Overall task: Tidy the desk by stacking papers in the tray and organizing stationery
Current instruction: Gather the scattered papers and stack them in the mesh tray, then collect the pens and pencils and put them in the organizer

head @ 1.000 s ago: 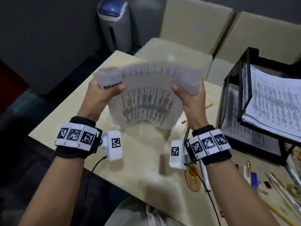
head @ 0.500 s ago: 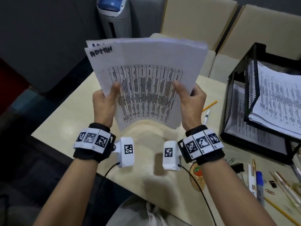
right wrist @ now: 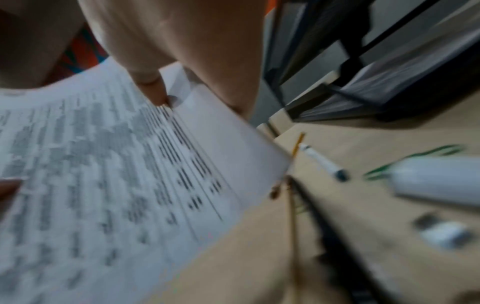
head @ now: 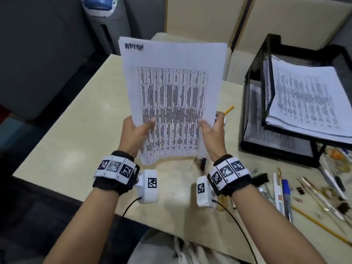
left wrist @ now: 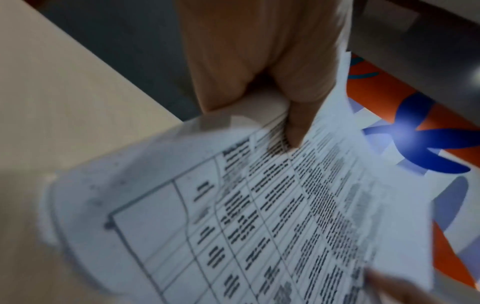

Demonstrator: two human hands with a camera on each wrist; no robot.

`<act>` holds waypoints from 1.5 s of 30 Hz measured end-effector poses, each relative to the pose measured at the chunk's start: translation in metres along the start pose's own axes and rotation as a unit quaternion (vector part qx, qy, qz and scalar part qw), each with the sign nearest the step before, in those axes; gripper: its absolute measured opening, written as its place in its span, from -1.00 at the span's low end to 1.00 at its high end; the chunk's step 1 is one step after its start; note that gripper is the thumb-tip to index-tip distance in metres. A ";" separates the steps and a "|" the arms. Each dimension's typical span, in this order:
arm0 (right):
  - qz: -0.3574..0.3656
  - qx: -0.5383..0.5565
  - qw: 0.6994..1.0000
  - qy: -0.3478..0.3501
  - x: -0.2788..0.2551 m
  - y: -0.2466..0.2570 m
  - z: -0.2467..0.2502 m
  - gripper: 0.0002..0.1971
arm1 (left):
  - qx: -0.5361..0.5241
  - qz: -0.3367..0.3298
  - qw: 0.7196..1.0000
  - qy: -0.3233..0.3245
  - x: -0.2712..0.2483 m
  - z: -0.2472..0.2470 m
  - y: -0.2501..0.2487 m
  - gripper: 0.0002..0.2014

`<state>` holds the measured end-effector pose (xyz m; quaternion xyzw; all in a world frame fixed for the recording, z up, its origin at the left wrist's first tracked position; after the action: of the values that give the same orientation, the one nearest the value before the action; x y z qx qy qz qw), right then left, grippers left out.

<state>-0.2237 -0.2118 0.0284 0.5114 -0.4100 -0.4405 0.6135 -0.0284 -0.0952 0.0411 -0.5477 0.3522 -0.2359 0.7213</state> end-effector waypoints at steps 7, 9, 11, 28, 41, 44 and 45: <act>-0.118 -0.073 0.990 -0.012 -0.032 -0.071 0.126 -0.80 | 0.068 0.058 0.992 0.084 -0.006 -0.129 0.010 -0.60; -0.142 -0.083 0.986 -0.038 -0.048 -0.086 0.178 -0.79 | 0.086 0.063 0.987 0.120 -0.018 -0.180 0.015 -0.67; -0.153 -0.097 0.981 -0.068 -0.057 -0.096 0.230 -0.77 | 0.093 0.079 0.980 0.158 -0.032 -0.231 0.018 -0.72; -0.249 -0.154 0.956 -0.020 0.016 -0.130 0.344 -0.77 | 0.387 0.025 0.916 0.108 -0.011 -0.362 0.034 -0.57; -0.189 -0.356 0.915 -0.007 0.023 -0.110 0.326 -0.74 | 0.607 -0.056 0.778 0.155 -0.015 -0.373 0.038 -0.59; -0.110 -0.455 0.884 -0.003 0.005 -0.083 0.317 -0.73 | 0.618 -0.145 0.763 0.126 -0.027 -0.366 0.023 -0.41; -0.091 -0.465 0.881 -0.001 -0.005 -0.076 0.310 -0.73 | 0.606 -0.164 0.769 0.119 -0.034 -0.360 0.020 -0.39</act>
<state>-0.5303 -0.2962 -0.0031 0.2018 -0.1104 -0.6345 0.7379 -0.3264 -0.2895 -0.0239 -0.0138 0.1233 -0.5784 0.8062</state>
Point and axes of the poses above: each hand's wrist, its own x-axis towards the middle knuckle, its own z-axis out of the back of the hand, y = z × x, the point moved 9 cm from there along x, towards the middle knuckle, and after that the axes turned 9 degrees about z, right-handed, at the moved point
